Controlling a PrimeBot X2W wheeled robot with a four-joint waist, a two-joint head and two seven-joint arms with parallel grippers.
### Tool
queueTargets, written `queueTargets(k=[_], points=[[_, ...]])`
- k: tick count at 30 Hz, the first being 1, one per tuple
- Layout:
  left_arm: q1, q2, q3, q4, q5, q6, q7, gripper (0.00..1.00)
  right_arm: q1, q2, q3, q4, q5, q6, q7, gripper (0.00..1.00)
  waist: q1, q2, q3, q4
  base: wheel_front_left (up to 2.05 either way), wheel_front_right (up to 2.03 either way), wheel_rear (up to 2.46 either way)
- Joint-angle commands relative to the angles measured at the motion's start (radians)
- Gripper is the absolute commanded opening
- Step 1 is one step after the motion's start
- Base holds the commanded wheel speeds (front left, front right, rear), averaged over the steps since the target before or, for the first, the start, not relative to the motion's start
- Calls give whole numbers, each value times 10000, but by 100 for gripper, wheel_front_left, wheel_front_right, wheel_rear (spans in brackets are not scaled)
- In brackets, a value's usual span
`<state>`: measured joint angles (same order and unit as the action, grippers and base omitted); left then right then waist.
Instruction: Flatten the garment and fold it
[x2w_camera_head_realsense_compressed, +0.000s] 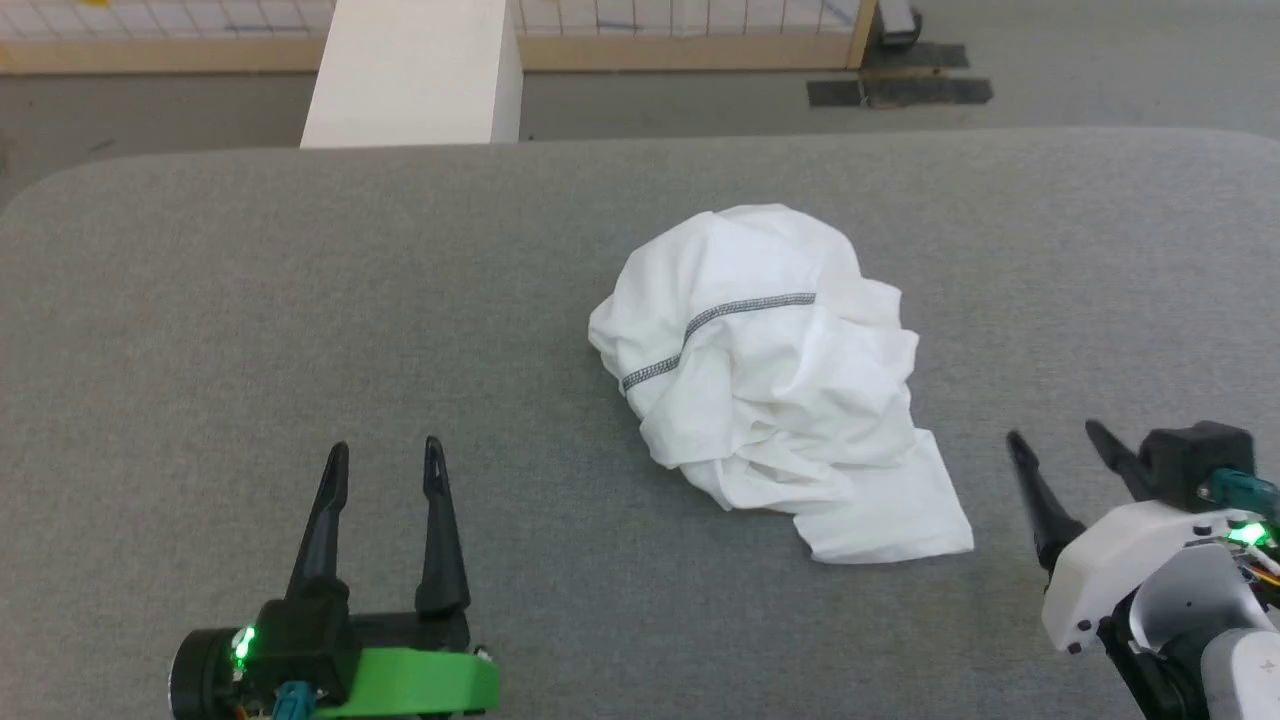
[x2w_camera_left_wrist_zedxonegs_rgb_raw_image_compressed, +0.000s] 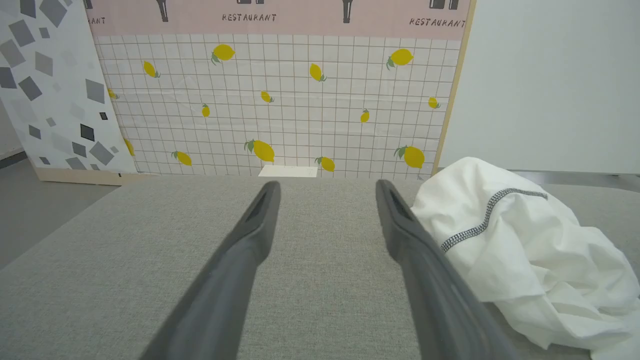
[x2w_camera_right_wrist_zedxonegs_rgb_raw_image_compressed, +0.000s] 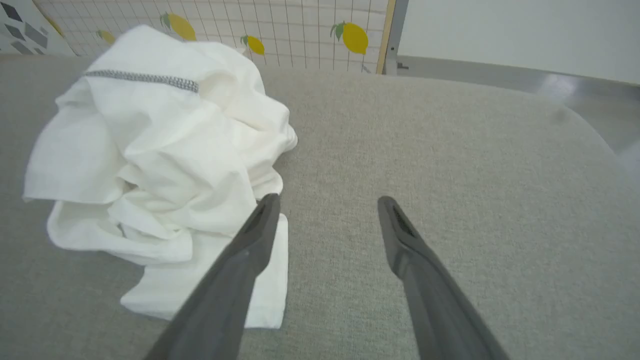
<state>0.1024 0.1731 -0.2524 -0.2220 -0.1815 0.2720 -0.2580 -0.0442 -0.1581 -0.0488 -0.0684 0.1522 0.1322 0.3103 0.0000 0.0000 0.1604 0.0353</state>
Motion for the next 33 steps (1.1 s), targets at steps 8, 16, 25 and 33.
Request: queueTargets(k=[8, 16, 25, 33], points=[[-612, -547, 39, 358, 376, -470, -37, 100, -144, -852, 832, 713, 766, -15, 1525, 100, 0, 0, 1074, 928, 0, 0, 0], [-793, -879, 113, 597, 536, -683, -37, 100, -170, -1195, 1442, 1571, 1056, -15, 2598, 0, 0, 0, 1310, 1194, 0, 0, 0], [-636, -983, 520, 764, 653, -824, -37, 100, -715, -1494, 1123, 880, 1264, -15, 2317, 0, 0, 0, 653, 660, 0, 0, 0], [-349, -968, 767, 840, 727, -1095, -37, 100, -1601, -2169, -854, 241, 1107, -15, 1965, 0, 0, 0, 11, 151, 0, 0, 0]])
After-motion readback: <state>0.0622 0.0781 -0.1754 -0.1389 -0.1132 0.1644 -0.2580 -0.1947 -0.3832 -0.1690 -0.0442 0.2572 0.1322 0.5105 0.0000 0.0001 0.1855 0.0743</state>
